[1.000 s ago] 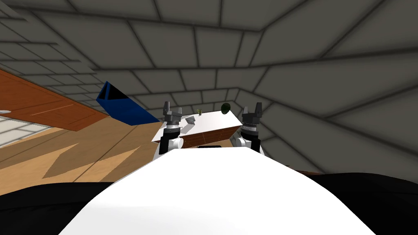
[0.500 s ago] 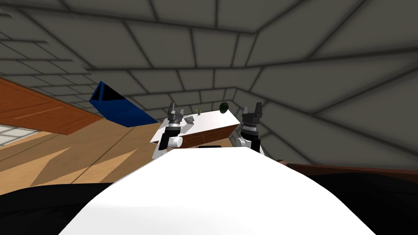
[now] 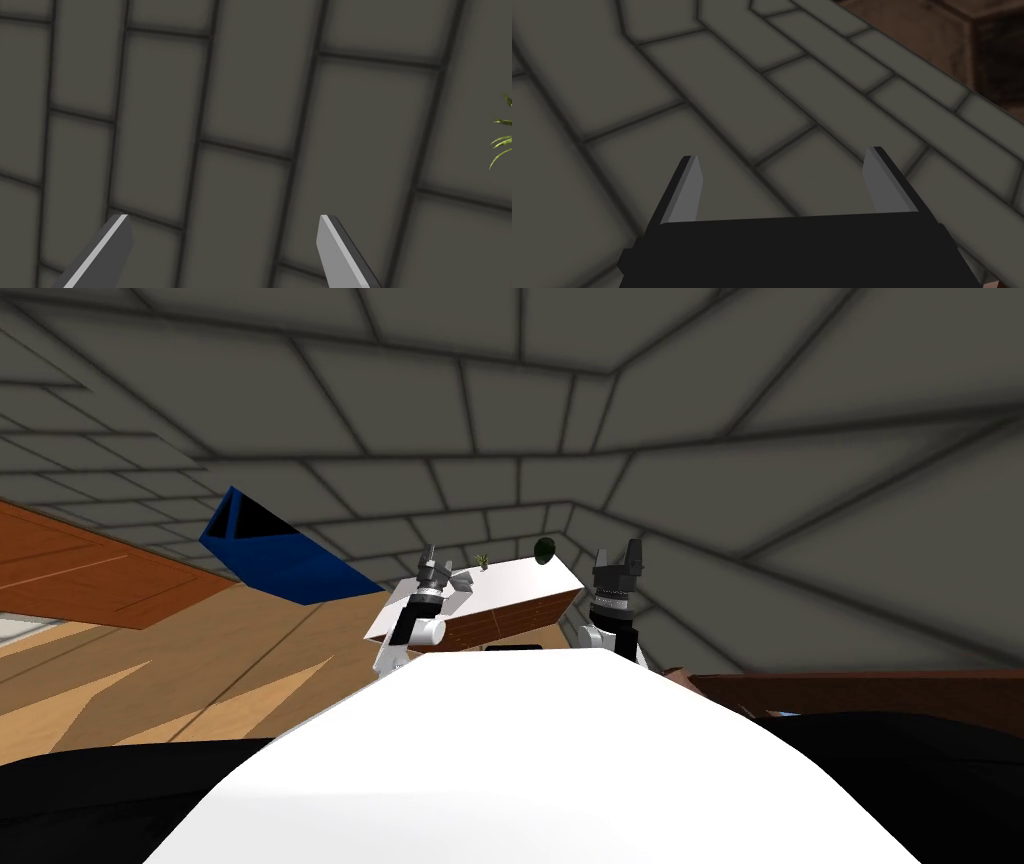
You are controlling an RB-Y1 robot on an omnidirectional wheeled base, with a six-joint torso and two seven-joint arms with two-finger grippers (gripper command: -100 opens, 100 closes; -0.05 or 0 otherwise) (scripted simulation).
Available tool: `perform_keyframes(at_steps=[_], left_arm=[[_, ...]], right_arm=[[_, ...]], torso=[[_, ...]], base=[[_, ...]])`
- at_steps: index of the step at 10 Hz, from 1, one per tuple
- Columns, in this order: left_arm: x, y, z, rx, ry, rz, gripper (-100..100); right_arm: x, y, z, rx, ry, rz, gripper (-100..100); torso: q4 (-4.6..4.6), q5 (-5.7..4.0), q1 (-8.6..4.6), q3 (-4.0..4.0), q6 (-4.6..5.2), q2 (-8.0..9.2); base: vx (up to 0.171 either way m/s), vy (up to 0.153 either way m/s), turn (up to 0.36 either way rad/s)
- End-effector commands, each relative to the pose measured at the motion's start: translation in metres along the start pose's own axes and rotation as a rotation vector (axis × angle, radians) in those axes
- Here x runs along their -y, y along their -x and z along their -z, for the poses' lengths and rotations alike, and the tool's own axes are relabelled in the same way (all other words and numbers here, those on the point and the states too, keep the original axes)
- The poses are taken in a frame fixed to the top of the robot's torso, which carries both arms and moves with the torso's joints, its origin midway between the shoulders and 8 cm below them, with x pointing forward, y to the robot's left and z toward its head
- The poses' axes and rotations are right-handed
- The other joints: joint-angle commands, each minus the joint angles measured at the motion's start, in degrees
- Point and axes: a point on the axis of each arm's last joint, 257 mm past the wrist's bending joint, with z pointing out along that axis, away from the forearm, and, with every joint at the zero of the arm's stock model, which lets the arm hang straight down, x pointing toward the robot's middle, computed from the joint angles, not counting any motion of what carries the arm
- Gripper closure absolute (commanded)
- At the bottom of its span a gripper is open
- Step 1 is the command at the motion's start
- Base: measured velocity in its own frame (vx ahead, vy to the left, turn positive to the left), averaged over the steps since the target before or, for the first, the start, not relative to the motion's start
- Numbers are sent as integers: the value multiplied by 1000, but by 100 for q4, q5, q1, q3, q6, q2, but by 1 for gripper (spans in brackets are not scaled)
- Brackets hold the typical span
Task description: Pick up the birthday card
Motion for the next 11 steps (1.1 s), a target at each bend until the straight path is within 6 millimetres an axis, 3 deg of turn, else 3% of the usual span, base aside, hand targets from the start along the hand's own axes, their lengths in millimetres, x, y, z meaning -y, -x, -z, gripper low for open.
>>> perform_keyframes(at_steps=[1, 6, 10, 11], left_arm=[[-20, 6, -3, 10, 60, -3, -100], [-56, 18, -7, 31, 176, -5, -100], [-99, 33, -11, 59, 315, -9, -100], [-101, 33, -11, 60, 322, -8, -100]], right_arm=[[0, 0, 0, 0, 0, 0, 0], [0, 0, 0, 0, 0, 0, 0], [0, 0, 0, 0, 0, 0, 0], [0, 0, 0, 0, 0, 0, 0]], torso=[[0, 0, 0, 0, 0, 0], [-1, 0, 1, -2, 0, -4], [-1, 2, 8, -1, -3, -3], [-1, 2, 8, -2, -1, -4]], base=[[-41, 3, -140], [-24, 5, -50], [-26, 19, -83], [-17, 16, -37]])
